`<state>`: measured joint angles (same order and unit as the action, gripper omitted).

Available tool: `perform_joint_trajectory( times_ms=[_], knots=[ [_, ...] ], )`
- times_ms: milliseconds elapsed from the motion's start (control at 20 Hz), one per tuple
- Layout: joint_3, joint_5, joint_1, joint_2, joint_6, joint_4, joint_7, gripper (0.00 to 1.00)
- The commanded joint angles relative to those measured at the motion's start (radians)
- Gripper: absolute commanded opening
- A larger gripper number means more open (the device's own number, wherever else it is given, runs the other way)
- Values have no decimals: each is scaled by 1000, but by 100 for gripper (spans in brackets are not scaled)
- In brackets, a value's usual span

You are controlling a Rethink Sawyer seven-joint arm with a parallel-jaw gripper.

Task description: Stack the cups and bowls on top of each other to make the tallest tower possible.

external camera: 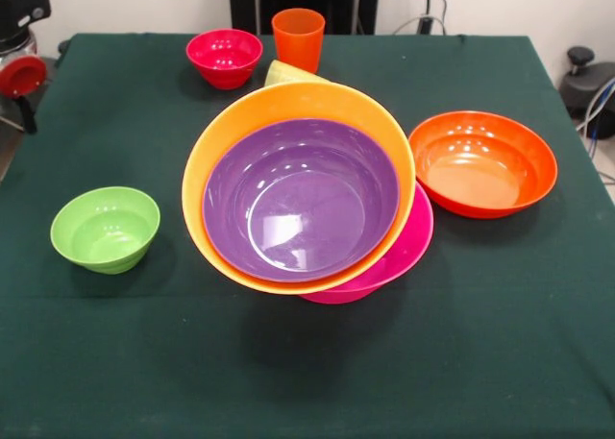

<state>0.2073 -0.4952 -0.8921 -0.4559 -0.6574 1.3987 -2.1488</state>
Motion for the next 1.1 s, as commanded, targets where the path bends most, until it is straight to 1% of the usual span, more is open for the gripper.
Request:
perform_joint_trajectory(
  times_ms=[50, 200, 250, 450, 600, 750, 900, 1100],
  knots=[
    [72, 3, 73, 39, -77, -59, 101, 100],
    [68, 18, 77, 33, -74, -35, 80, 100],
    [50, 29, 95, 10, -54, 7, 28, 100],
    [9, 57, 130, -18, -37, 58, -67, 100],
    [-12, 76, 147, -37, -10, 106, -92, 100],
    [-32, 90, 159, -59, 32, 173, -122, 100],
    [-56, 101, 169, -73, 94, 245, -164, 100],
    [-71, 121, 159, -89, 111, 292, -148, 100]
  ],
)
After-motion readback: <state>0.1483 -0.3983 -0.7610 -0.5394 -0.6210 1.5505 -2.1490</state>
